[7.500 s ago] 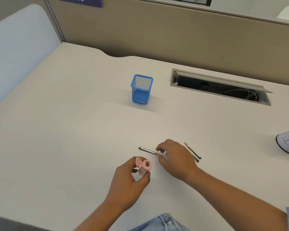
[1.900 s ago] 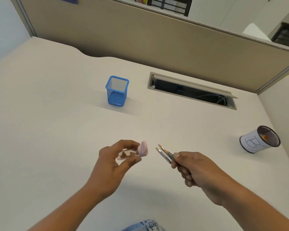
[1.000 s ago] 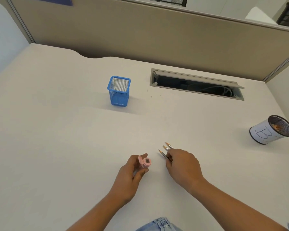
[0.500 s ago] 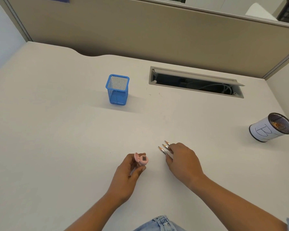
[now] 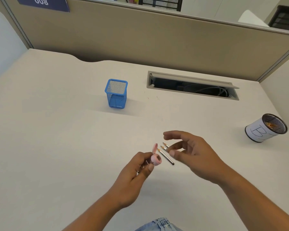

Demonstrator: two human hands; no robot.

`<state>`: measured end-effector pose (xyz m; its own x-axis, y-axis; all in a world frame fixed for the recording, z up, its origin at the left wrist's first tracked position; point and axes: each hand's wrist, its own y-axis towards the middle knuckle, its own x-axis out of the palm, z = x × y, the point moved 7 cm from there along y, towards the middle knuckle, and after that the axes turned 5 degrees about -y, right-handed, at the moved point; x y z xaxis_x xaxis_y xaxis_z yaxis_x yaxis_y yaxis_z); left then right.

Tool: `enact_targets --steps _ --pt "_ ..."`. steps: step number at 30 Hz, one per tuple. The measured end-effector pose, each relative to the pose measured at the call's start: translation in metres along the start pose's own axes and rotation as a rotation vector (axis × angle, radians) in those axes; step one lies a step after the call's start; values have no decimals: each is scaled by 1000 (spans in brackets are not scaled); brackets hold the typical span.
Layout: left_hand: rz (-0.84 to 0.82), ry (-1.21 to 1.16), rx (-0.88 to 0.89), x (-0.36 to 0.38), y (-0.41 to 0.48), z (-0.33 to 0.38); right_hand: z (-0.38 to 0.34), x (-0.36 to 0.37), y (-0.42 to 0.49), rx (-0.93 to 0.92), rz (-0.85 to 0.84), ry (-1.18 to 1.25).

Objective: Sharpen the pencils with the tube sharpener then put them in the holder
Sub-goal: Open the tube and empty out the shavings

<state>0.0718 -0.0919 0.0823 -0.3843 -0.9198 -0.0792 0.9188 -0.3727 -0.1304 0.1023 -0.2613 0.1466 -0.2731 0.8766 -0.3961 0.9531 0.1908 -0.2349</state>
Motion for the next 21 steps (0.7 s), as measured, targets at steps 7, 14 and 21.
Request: enact_targets --steps 7,14,21 --pt "-100 -111 -6 13 -13 24 -20 15 -21 -95 -6 -52" --pt "-38 -142 -19 5 -22 35 -26 17 -34 -107 141 -52" --pt "42 -255 -37 -4 -23 36 -25 23 -45 -142 210 -19"
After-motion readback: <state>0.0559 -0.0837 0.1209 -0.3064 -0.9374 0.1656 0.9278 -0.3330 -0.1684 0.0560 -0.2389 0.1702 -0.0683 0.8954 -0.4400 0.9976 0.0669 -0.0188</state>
